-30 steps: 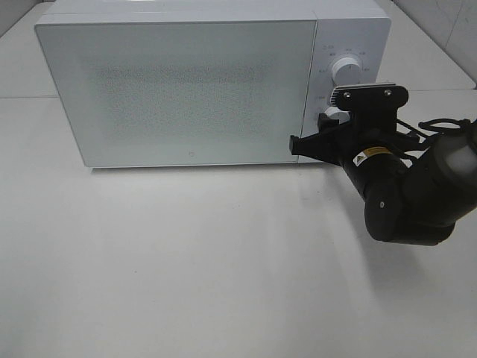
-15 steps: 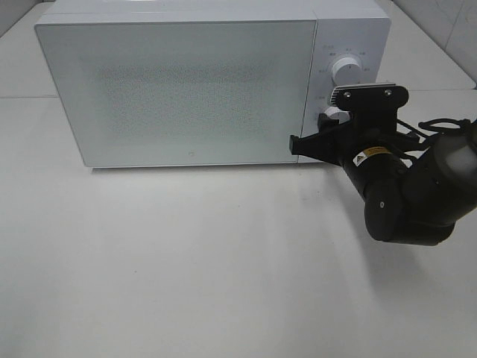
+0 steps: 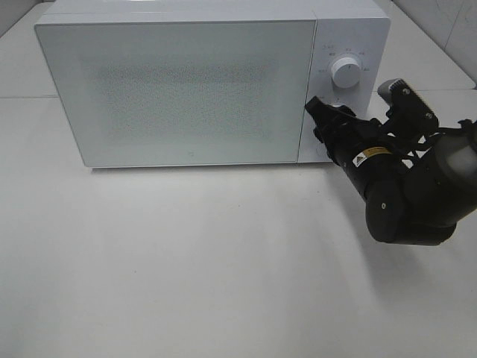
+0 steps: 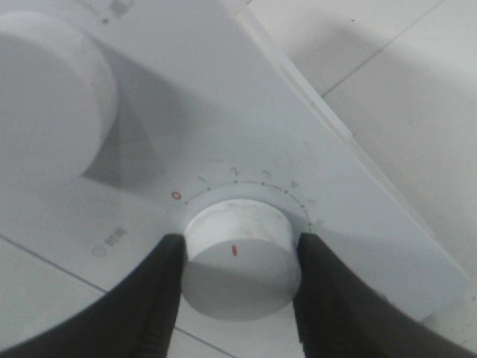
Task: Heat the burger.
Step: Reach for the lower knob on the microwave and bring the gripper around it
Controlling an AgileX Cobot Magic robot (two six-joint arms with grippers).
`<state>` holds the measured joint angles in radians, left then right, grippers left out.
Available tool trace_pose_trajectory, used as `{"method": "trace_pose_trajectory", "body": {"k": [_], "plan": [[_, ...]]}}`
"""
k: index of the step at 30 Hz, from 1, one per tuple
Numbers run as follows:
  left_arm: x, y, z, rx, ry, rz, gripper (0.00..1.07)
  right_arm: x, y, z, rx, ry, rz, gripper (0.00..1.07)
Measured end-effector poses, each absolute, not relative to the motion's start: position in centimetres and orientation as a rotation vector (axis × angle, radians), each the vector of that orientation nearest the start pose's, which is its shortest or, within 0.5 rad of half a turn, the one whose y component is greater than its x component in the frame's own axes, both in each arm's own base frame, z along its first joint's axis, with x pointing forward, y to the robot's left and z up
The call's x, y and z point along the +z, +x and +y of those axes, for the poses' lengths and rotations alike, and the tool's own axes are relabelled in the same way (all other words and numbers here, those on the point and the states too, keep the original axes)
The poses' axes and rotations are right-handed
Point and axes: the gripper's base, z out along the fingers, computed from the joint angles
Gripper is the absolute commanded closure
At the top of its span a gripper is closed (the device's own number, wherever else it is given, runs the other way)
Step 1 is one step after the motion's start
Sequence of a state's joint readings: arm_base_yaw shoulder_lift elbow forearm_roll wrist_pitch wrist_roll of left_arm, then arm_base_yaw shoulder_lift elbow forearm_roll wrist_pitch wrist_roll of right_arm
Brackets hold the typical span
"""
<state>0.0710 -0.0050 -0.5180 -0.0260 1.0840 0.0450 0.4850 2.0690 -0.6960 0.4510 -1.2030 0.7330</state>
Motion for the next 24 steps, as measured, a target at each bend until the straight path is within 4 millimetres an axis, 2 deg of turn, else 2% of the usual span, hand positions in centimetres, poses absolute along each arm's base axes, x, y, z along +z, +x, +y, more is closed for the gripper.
{"method": "trace_pose_trajectory", "body": {"k": [4, 6, 12, 17, 24], "plan": [[28.03, -0.86, -0.27, 0.041, -0.025, 2.044, 0.09, 10.88, 32.16, 12.74, 0.804, 0.802, 1.547, 1.04], [28.03, -0.86, -0.27, 0.041, -0.025, 2.044, 0.09, 10.92, 32.18, 12.84, 0.941, 0.957, 1.485, 1.04], [28.03, -0.86, -0.27, 0.043, -0.022, 2.044, 0.09, 10.92, 32.18, 12.81, 1.087, 1.129, 1.402, 1.04], [28.03, -0.86, -0.27, 0.043, -0.022, 2.044, 0.09, 10.94, 32.19, 12.81, 1.154, 1.203, 1.360, 1.04], [28.03, -0.86, -0.27, 0.043, -0.022, 2.044, 0.09, 10.94, 32.19, 12.81, 1.161, 1.212, 1.354, 1.04]]}}
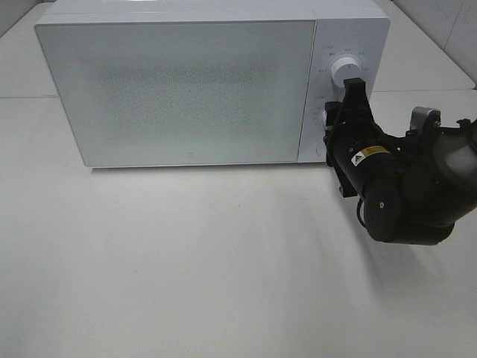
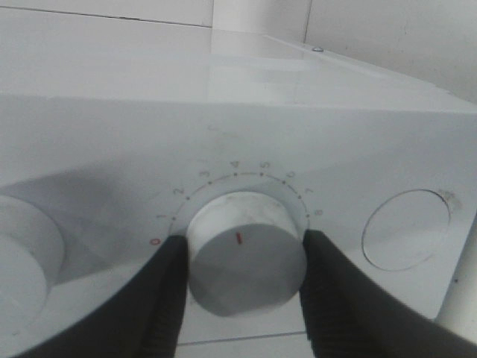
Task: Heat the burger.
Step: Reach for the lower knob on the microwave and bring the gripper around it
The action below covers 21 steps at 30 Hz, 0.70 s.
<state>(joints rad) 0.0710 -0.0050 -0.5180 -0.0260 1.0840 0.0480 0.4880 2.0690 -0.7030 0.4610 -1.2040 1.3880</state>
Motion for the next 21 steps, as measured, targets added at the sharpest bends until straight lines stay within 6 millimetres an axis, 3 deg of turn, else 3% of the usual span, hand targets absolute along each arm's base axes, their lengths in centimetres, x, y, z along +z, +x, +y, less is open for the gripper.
{"method": "trace_pose_trajectory", "body": {"k": [13, 20, 21], "plan": [[28.03, -0.86, -0.27, 0.043, -0.022, 2.044, 0.09, 10.93, 32.16, 12.81, 1.158, 1.216, 1.351, 0.97], [28.03, -0.86, -0.27, 0.043, -0.022, 2.044, 0.09, 10.99, 32.17, 12.89, 1.134, 1.211, 1.345, 0.70], [28.03, -0.86, -0.27, 0.043, -0.022, 2.044, 0.09, 10.99, 32.17, 12.89, 1.134, 1.211, 1.345, 0.70]]}}
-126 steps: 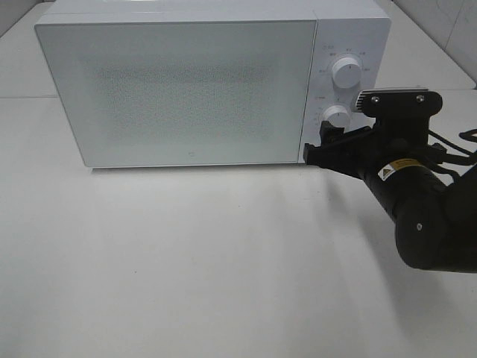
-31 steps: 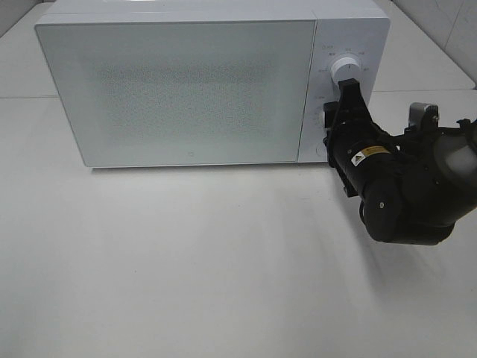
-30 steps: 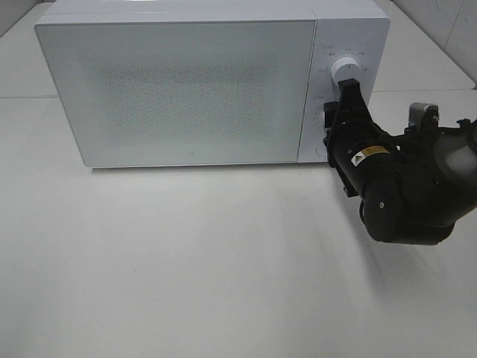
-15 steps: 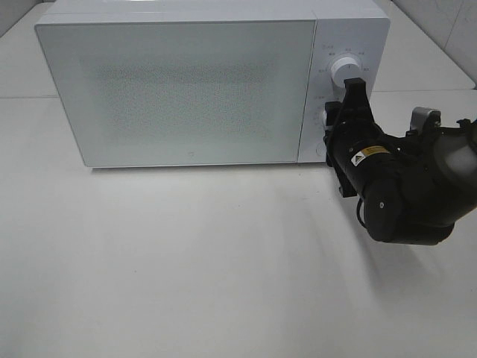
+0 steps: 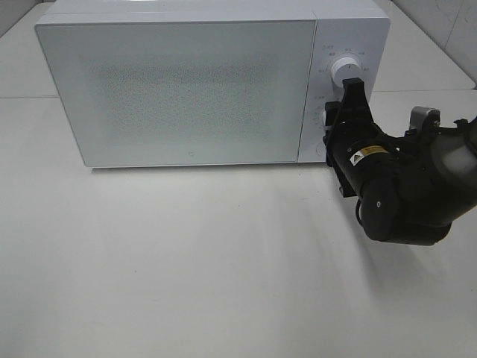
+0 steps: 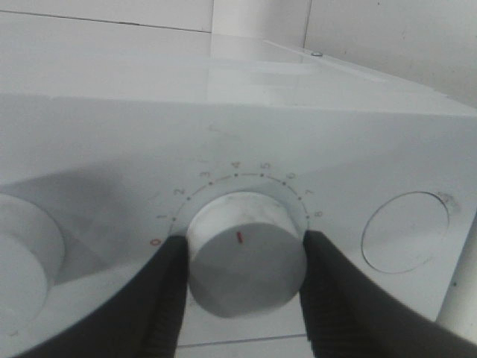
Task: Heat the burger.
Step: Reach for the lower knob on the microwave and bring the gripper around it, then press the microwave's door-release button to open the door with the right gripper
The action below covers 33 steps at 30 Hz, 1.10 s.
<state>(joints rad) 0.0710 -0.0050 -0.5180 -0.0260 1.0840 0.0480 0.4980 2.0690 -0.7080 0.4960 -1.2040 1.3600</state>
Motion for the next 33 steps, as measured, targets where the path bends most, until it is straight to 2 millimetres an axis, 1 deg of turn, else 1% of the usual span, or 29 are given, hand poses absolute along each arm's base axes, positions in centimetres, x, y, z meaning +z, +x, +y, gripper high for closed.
{"method": "trace_pose_trajectory", "body": {"k": [1, 2, 3, 4, 5, 7, 8, 9, 12, 19, 22, 23, 25, 26, 28, 29, 30, 31, 33], "plan": [[28.0, -0.9, -0.3, 0.043, -0.022, 2.044, 0.09, 11.0, 32.2, 12.8, 1.130, 1.214, 1.341, 0.64], [28.0, -0.9, -0.3, 0.043, -0.022, 2.044, 0.09, 11.0, 32.2, 12.8, 1.129, 1.214, 1.339, 0.62], [28.0, -0.9, -0.3, 0.043, -0.022, 2.044, 0.09, 11.0, 32.2, 12.8, 1.129, 1.214, 1.339, 0.62], [28.0, -0.9, -0.3, 0.043, -0.022, 2.044, 0.09, 11.0, 32.2, 12.9, 1.123, 1.215, 1.340, 0.56], [28.0, -0.9, -0.3, 0.043, -0.022, 2.044, 0.09, 11.0, 32.2, 12.9, 1.123, 1.215, 1.340, 0.56], [28.0, -0.9, -0.3, 0.043, -0.022, 2.044, 0.09, 10.9, 32.2, 12.9, 1.112, 1.216, 1.346, 0.49], [28.0, -0.9, -0.3, 0.043, -0.022, 2.044, 0.09, 10.9, 32.2, 12.9, 1.112, 1.216, 1.346, 0.49], [28.0, -0.9, -0.3, 0.043, -0.022, 2.044, 0.09, 10.9, 32.2, 12.9, 1.105, 1.218, 1.350, 0.45], [28.0, -0.9, -0.3, 0.043, -0.022, 2.044, 0.09, 10.8, 32.1, 12.9, 1.084, 1.213, 1.367, 0.41], [28.0, -0.9, -0.3, 0.043, -0.022, 2.044, 0.09, 10.7, 32.0, 13.0, 1.068, 1.197, 1.390, 0.39], [28.0, -0.9, -0.3, 0.043, -0.022, 2.044, 0.09, 11.0, 31.8, 13.1, 1.062, 1.152, 1.413, 0.39], [28.0, -0.9, -0.3, 0.043, -0.022, 2.044, 0.09, 11.6, 31.7, 13.1, 1.072, 1.124, 1.411, 0.39], [28.0, -0.9, -0.3, 0.043, -0.022, 2.044, 0.09, 11.8, 31.6, 13.1, 1.073, 1.110, 1.411, 0.39], [28.0, -0.9, -0.3, 0.043, -0.022, 2.044, 0.09, 12.2, 31.4, 12.9, 1.076, 1.088, 1.415, 0.39], [28.0, -0.9, -0.3, 0.043, -0.022, 2.044, 0.09, 12.2, 31.2, 12.7, 1.073, 1.084, 1.418, 0.39], [28.0, -0.9, -0.3, 0.044, -0.021, 2.044, 0.09, 12.6, 30.7, 12.4, 1.059, 1.060, 1.429, 0.39], [28.0, -0.9, -0.3, 0.044, -0.021, 2.044, 0.09, 12.6, 30.7, 12.4, 1.059, 1.060, 1.429, 0.39], [28.0, -0.9, -0.3, 0.044, -0.021, 2.044, 0.09, 12.8, 29.9, 12.1, 1.041, 1.032, 1.448, 0.39], [28.0, -0.9, -0.3, 0.044, -0.021, 2.044, 0.09, 12.9, 29.6, 12.0, 1.035, 1.018, 1.457, 0.39]]}}
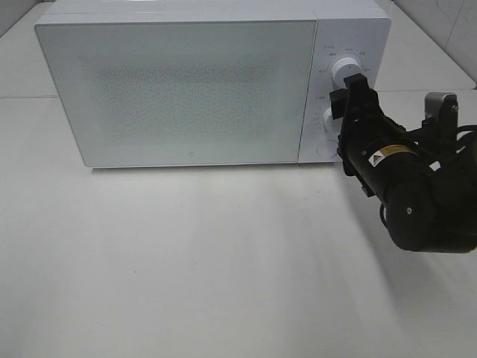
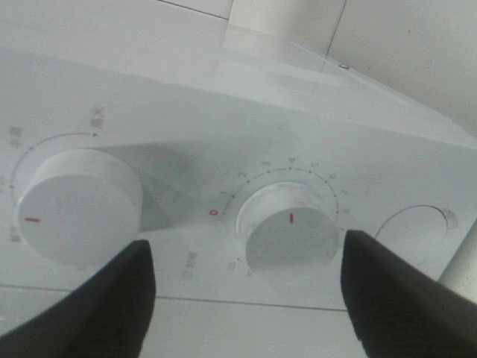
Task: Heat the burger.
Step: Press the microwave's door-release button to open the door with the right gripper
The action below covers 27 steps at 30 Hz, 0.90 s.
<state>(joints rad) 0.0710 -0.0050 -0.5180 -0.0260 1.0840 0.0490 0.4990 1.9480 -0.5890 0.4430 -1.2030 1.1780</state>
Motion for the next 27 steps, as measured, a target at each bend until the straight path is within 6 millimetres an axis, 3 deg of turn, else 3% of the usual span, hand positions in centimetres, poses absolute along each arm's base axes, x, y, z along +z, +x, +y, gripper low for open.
{"method": "trace_pose_trajectory", "body": {"k": [8, 18, 27], "plan": [[28.0, -0.9, -0.3, 0.044, -0.021, 2.044, 0.09, 14.9, 27.1, 11.3, 0.937, 0.796, 1.561, 0.39], [28.0, -0.9, -0.3, 0.044, -0.021, 2.044, 0.09, 17.3, 24.9, 11.3, 0.625, 0.390, 1.907, 0.39], [28.0, -0.9, -0.3, 0.044, -0.021, 2.044, 0.09, 18.7, 22.9, 11.1, 0.475, 0.082, 2.078, 0.39]]}}
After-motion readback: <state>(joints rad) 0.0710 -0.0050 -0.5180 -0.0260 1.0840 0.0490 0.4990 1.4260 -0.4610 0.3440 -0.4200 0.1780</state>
